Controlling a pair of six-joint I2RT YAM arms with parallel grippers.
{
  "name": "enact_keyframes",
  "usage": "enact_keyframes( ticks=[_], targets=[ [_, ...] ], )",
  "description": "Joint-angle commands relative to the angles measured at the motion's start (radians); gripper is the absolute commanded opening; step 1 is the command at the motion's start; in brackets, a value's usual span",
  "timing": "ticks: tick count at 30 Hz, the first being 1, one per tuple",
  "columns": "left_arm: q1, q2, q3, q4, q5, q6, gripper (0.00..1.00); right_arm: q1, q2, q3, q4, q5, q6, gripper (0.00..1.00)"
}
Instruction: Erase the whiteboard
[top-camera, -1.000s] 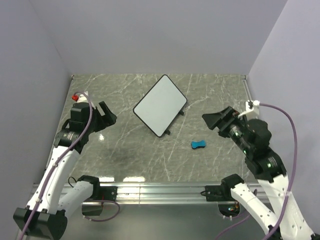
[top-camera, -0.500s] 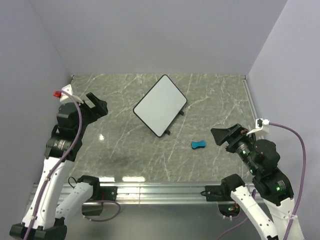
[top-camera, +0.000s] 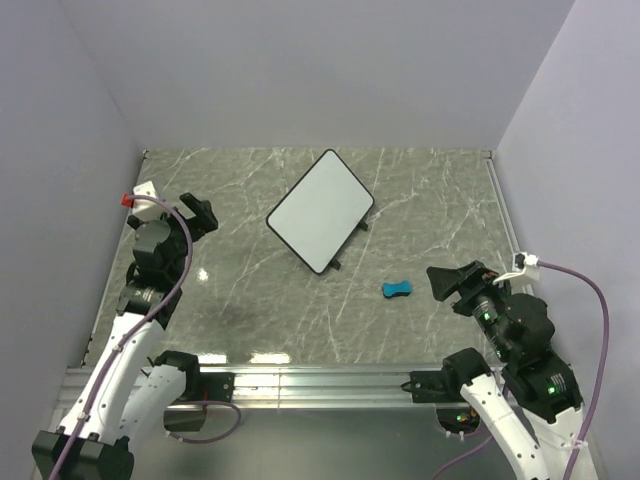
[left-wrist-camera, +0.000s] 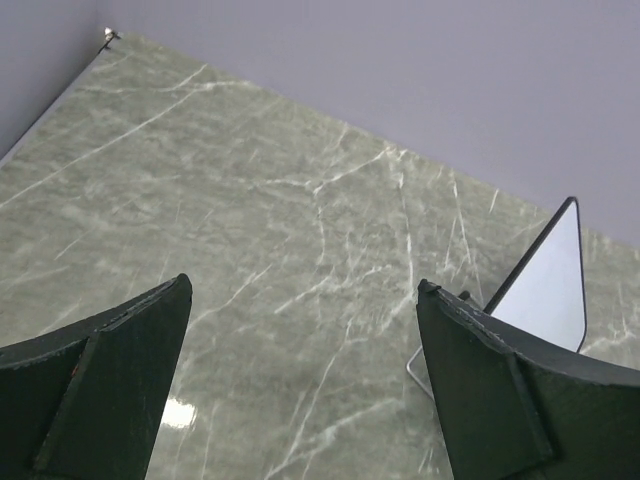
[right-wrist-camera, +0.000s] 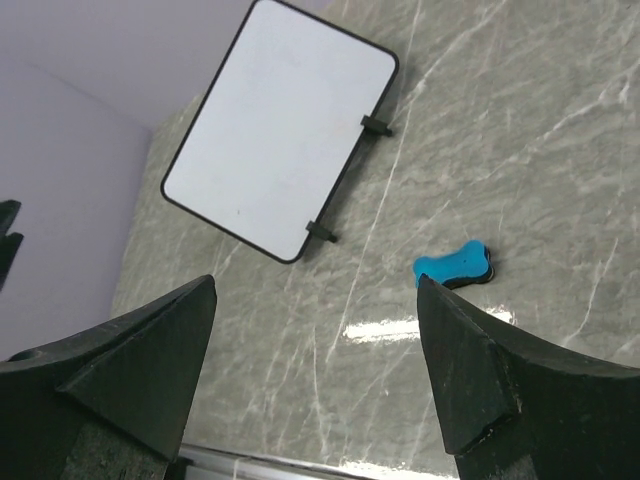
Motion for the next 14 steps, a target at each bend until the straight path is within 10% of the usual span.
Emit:
enact_keyframes(
  ticks=[1, 14],
  targets=[
    [-0.001, -0.043, -0.069, 0.222, 0.013, 0.026, 0.99, 0.007, -0.024, -0.008, 0.042, 0.059, 0.008, 0.88],
    [0.0, 0.023, -0.087, 0.284, 0.011, 0.112, 0.99, 0.006, 0.121, 0.0, 0.255, 0.063, 0.023, 0.93]
  ],
)
